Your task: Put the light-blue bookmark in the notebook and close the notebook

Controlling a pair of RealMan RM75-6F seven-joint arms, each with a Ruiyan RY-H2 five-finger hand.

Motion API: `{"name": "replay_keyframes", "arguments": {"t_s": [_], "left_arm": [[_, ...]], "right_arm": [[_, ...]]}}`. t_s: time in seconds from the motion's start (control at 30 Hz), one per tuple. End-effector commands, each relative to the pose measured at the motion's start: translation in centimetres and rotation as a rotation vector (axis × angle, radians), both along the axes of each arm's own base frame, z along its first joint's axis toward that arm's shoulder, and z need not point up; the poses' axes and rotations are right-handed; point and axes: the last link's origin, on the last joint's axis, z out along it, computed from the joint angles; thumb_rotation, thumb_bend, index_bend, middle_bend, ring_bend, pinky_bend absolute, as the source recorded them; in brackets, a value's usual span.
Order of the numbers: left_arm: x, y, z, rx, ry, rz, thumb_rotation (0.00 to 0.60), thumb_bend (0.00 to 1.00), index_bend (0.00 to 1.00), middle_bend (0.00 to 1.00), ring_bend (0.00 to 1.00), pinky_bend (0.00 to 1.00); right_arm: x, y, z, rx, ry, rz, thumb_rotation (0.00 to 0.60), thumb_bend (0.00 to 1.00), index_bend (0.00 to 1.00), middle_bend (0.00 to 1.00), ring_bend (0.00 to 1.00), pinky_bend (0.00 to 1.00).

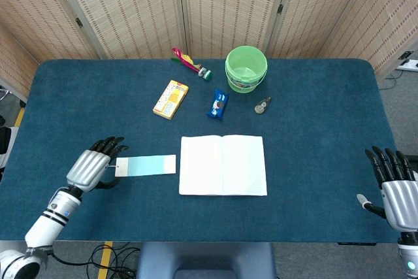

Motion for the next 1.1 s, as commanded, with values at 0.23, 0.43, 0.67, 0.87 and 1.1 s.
{"name": "replay_keyframes", "arguments": {"t_s": [0.23,0.43,0.67,0.87,1.1], "left_arm": [[1.9,2.6,-4.7,-0.070,0.086,0.016,0.600,0.27,0.19,0.09,0.08,0.16],[2.6,3.5,-6.7,-0.095,0.113,0.070,0.600,0.27,0.20,0.09,0.08,0.14],[2.8,4.2,-8.7,-0.123,0.152,0.117,0.600,0.27,0.20,0.09,0.08,0.14],[2.7,4.6,-9.8,-0.120,0.170,0.148,0.600,0.27,0.24,0.09,0.08,0.14],[2.5,4.9,-10.3,-0.109,0.191,0.169,0.600,0.27,0.23,0.09,0.08,0.14]], "right_arm": [[-0.3,-0.1,-0.1,0.000,0.007,-0.011,0.600,0.07,0.00,0.06,0.01,0.04],[-0.4,-0.1,0.0,-0.003,0.007,-0.011,0.600,0.07,0.00,0.06,0.01,0.04],[-0.7,0.2,0.1,-0.010,0.000,-0.023,0.600,0.07,0.00,0.06,0.01,0.04],[-0.9,0.4,0.2,-0.013,-0.003,-0.026,0.600,0.07,0.00,0.06,0.01,0.04],[-1.1,0.5,0.3,-0.018,-0.009,-0.029,0.600,0.07,0.00,0.06,0.01,0.04]]}}
